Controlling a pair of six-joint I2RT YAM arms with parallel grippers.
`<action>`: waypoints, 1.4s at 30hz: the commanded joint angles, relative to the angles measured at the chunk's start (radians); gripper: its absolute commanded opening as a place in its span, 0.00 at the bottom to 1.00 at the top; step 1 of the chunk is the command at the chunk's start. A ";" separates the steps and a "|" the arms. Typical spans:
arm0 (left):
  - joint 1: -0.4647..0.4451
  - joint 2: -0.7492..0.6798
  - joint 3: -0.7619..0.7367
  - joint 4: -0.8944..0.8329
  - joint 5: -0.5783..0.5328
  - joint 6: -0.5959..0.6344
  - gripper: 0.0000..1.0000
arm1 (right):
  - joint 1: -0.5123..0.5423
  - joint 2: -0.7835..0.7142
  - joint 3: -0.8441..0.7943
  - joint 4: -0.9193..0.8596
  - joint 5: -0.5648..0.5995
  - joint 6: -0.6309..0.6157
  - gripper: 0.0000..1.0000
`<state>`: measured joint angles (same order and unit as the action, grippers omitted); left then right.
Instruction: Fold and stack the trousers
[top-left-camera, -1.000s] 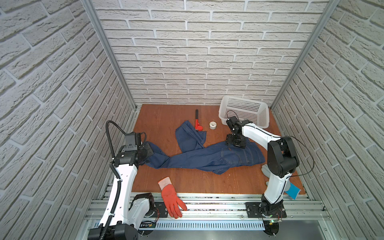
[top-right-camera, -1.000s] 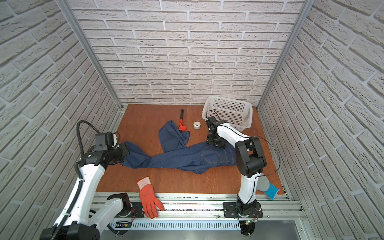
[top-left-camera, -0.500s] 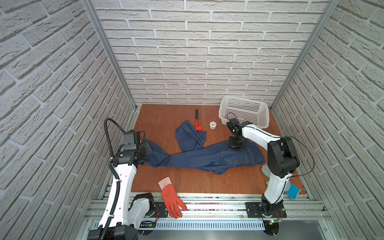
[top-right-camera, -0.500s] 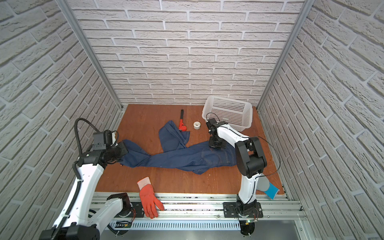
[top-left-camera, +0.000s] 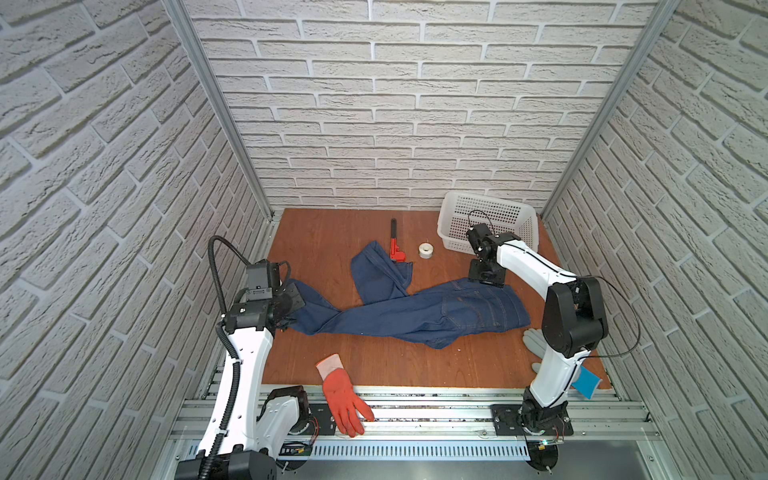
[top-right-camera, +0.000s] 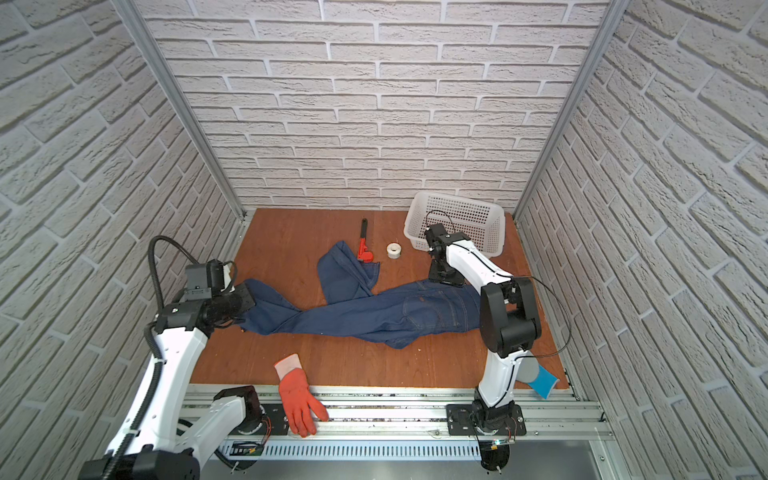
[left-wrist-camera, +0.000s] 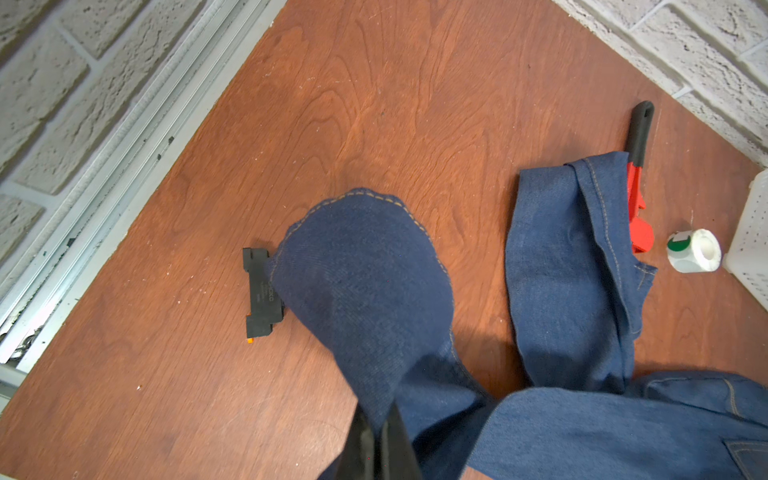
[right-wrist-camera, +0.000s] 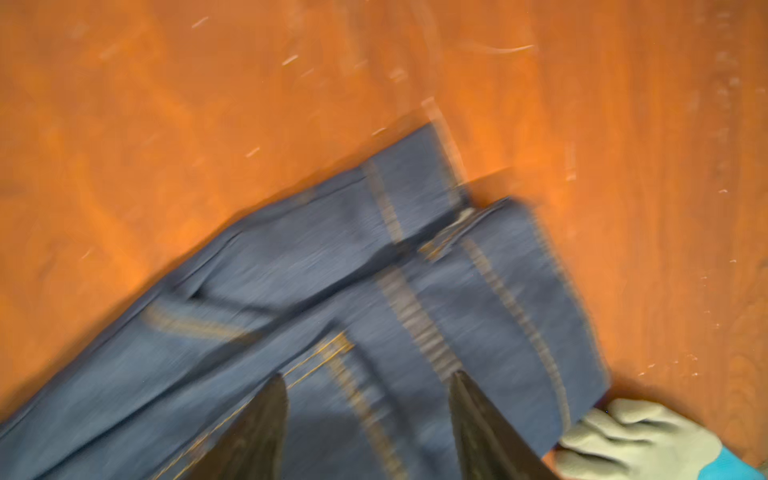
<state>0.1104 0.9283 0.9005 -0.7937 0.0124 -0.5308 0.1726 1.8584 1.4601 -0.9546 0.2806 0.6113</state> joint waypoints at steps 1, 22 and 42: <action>0.007 -0.008 -0.014 0.016 -0.006 0.014 0.00 | -0.053 0.024 0.021 0.020 0.009 -0.023 0.70; 0.007 0.007 -0.019 0.031 -0.005 0.012 0.00 | -0.153 0.160 -0.074 0.123 -0.080 0.013 0.48; 0.083 0.077 0.167 0.008 -0.030 0.057 0.00 | -0.152 -0.211 0.029 -0.016 -0.065 -0.022 0.08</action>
<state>0.1627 0.9817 1.0046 -0.8127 -0.0063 -0.4969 0.0235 1.6730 1.4372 -0.9451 0.2111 0.6018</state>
